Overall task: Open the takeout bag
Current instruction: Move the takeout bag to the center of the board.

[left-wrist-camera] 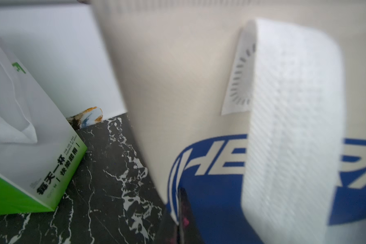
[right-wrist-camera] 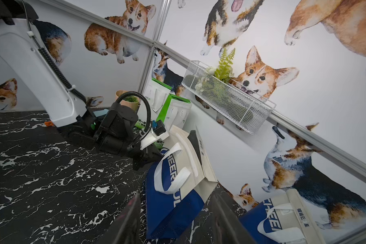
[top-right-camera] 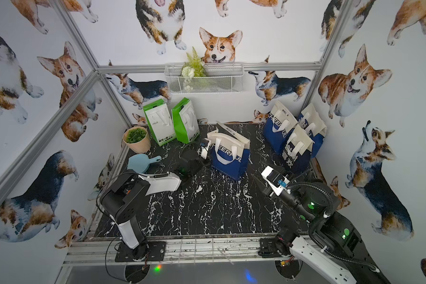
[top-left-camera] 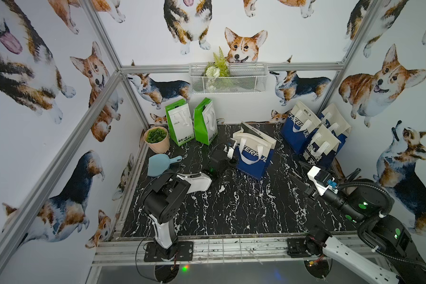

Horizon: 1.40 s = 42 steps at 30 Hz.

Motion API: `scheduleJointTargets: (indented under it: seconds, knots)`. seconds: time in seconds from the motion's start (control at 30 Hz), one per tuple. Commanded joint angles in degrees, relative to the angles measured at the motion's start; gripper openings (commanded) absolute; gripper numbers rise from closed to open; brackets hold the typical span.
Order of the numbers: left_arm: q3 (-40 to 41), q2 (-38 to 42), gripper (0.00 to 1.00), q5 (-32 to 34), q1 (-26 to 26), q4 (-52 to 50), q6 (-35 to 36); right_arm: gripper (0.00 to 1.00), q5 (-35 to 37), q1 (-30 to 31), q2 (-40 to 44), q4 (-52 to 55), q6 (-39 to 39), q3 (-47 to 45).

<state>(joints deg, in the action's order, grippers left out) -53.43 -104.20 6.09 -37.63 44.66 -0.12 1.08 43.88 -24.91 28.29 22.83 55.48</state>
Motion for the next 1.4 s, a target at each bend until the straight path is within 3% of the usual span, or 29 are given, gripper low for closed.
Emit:
scheduleJointTargets:
  seconds: [0.0,0.4,0.9,1.37]
  knots:
    - [-2.42,-0.67,0.00,0.72,2.20,0.01,1.45,0.56,2.08,0.11,1.28,0.27,1.40,-1.33]
    - [3.92,5.46,0.00,1.77,11.59,-0.14,2.42,0.57,11.28,7.42,4.06,0.08,4.94,-2.68]
    - [14.75,15.97,0.00,4.37,27.33,-2.04,0.55,0.56,8.97,7.71,4.05,0.02,3.10,-3.41]
    - [14.78,15.17,0.00,2.36,41.00,-1.13,-2.34,0.56,7.75,7.71,3.23,0.03,2.31,-3.63]
